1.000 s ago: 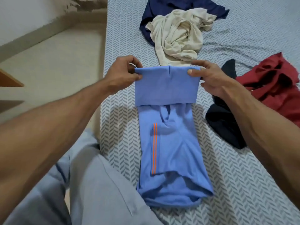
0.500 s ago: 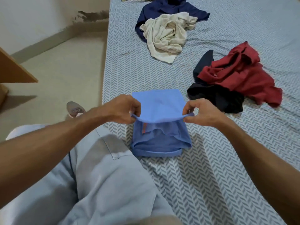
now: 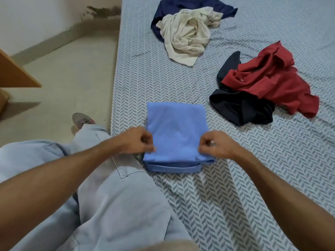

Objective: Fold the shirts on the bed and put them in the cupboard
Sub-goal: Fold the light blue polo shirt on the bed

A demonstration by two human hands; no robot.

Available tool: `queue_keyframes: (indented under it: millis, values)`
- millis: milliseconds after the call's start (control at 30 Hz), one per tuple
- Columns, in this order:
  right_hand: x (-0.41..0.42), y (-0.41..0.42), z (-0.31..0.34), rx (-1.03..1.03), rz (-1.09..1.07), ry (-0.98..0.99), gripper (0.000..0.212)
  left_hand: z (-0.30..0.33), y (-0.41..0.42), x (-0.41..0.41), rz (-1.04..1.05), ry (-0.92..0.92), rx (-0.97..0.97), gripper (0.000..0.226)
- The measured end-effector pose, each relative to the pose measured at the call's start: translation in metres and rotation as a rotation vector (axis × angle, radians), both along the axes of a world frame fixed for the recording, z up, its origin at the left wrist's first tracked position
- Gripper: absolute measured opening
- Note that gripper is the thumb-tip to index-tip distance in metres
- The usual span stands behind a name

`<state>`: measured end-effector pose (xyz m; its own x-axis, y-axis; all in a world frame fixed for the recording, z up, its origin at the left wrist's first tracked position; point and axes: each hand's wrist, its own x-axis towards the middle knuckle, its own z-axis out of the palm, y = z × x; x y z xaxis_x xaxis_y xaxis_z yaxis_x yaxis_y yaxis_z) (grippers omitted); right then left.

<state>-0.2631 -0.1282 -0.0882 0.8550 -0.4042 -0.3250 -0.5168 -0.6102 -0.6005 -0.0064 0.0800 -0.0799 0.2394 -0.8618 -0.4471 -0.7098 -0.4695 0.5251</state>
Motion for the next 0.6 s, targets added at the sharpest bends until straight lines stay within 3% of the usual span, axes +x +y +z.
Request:
queue_keyframes:
  millis: [100,167,233,333,433,500,600]
  values:
    - [0.027,-0.021,-0.005,-0.008,-0.397,-0.192,0.005,-0.005,-0.018,0.015,0.430,0.049,-0.257,0.026]
    - [0.049,-0.036,-0.006,0.118,-0.660,-0.194,0.014,-0.003,-0.039,0.022,0.678,0.143,-0.315,0.030]
    - [0.068,-0.049,-0.003,0.363,-0.839,-0.139,0.032,-0.005,-0.059,0.029,0.889,0.331,-0.252,0.040]
    - [0.082,-0.059,0.005,0.655,-0.898,0.010,0.038,-0.007,-0.083,0.036,1.006,0.604,-0.098,0.056]
    - [0.093,-0.066,0.002,0.741,-0.854,0.041,0.036,-0.007,-0.097,0.038,1.059,0.709,-0.048,0.048]
    - [0.100,-0.069,-0.006,0.751,-0.902,-0.019,0.039,-0.010,-0.101,0.039,1.107,0.753,-0.067,0.033]
    - [0.104,-0.067,-0.025,0.612,-0.990,-0.079,0.032,-0.024,-0.097,0.043,1.161,0.718,-0.154,0.015]
